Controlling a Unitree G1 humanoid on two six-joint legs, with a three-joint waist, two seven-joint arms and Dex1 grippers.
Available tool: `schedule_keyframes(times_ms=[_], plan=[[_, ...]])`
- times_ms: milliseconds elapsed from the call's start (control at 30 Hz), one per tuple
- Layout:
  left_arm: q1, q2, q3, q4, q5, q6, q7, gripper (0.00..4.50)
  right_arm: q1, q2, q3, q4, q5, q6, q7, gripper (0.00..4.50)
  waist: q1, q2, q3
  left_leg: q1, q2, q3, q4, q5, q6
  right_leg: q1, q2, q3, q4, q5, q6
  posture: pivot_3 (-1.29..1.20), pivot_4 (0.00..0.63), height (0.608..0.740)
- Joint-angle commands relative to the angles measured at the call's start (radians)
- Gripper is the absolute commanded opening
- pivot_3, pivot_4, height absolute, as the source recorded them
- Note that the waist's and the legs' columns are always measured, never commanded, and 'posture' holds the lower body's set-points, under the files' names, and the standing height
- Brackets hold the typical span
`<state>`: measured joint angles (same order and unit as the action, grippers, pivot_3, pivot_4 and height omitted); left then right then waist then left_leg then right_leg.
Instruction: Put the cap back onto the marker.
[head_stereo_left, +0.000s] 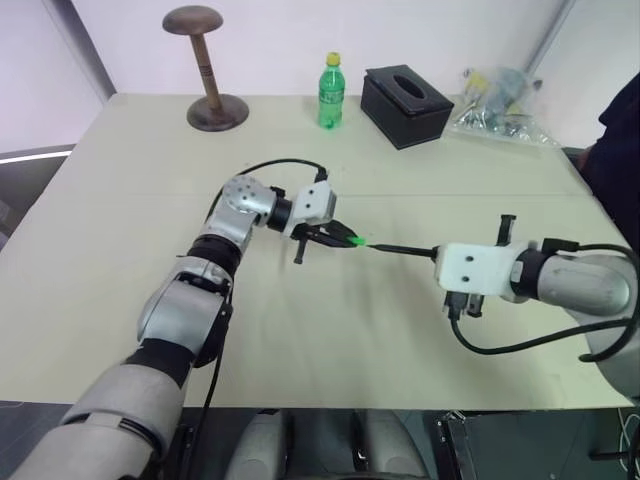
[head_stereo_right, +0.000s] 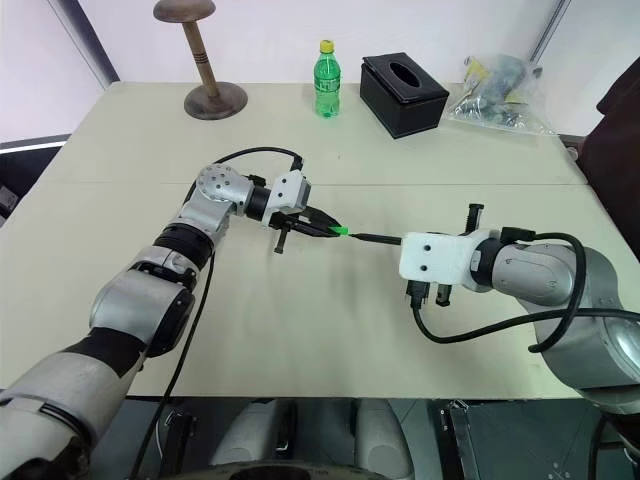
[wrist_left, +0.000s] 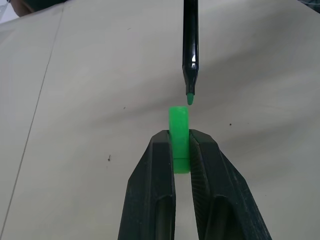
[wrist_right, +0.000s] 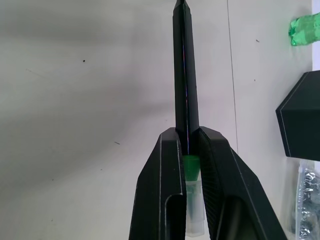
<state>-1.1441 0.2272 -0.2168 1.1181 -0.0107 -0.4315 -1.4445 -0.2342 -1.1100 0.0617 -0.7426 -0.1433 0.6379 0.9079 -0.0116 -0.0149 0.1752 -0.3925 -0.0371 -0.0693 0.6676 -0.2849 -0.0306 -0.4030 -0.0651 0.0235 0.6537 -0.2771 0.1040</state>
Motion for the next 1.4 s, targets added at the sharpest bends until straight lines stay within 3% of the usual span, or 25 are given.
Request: schedule_keyframes(times_ms=[33, 1400], plan=[[-0.017, -0.005, 0.018, -0.017, -0.005, -0.009, -0.008, 0.00, 0.002, -0.012, -0.042, -0.019, -0.004, -0.009, -0.001, 0.04, 0.000, 0.000, 0.000, 0.000, 0.000, 0.000, 0.000, 0.000, 0.000, 0.000, 0.000, 0.000, 0.000, 0.000, 0.000, 0.00, 0.150, 0.740], [-0.015, -0.034, 0.026, -0.029, -0.013, 0.005, -0.014, 0.00, -0.081, 0.034, 0.055, -0.036, -0.021, 0.023, -0.009, 0.04, 0.000, 0.000, 0.000, 0.000, 0.000, 0.000, 0.000, 0.000, 0.000, 0.000, 0.000, 0.000, 0.000, 0.000, 0.000, 0.00, 0.150, 0.740]])
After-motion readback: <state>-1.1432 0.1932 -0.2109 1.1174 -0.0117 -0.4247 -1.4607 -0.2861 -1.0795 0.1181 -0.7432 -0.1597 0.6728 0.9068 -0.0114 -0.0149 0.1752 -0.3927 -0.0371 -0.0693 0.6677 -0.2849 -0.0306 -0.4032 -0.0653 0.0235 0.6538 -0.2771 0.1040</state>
